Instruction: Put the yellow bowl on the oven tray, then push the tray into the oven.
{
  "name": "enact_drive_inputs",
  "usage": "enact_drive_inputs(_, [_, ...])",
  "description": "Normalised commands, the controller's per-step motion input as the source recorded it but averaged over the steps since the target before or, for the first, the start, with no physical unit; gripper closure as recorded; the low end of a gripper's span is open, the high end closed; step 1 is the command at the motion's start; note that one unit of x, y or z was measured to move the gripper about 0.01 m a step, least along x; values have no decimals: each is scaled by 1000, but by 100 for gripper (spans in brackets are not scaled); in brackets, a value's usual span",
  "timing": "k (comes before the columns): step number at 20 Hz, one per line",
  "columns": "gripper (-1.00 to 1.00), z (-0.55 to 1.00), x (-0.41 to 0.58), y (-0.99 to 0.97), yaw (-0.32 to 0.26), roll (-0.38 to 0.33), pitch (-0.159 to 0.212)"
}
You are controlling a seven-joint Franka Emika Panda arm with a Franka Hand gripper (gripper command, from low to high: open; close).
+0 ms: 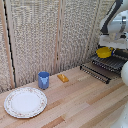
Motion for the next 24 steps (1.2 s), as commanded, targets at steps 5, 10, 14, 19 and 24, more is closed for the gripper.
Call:
enact_drive_inputs(5, [100, 53, 59, -793, -29, 82, -112])
enact_drive_inputs(10, [100, 86, 128, -726, -29, 67, -150])
enact_drive_inputs(14, [-100, 9, 75, -518, -24, 20, -75])
enact_drive_inputs(19, [-100, -124, -3, -29, -31, -13, 37])
enact_drive_inputs(24, [-100, 55, -207, 43, -78, -35, -2])
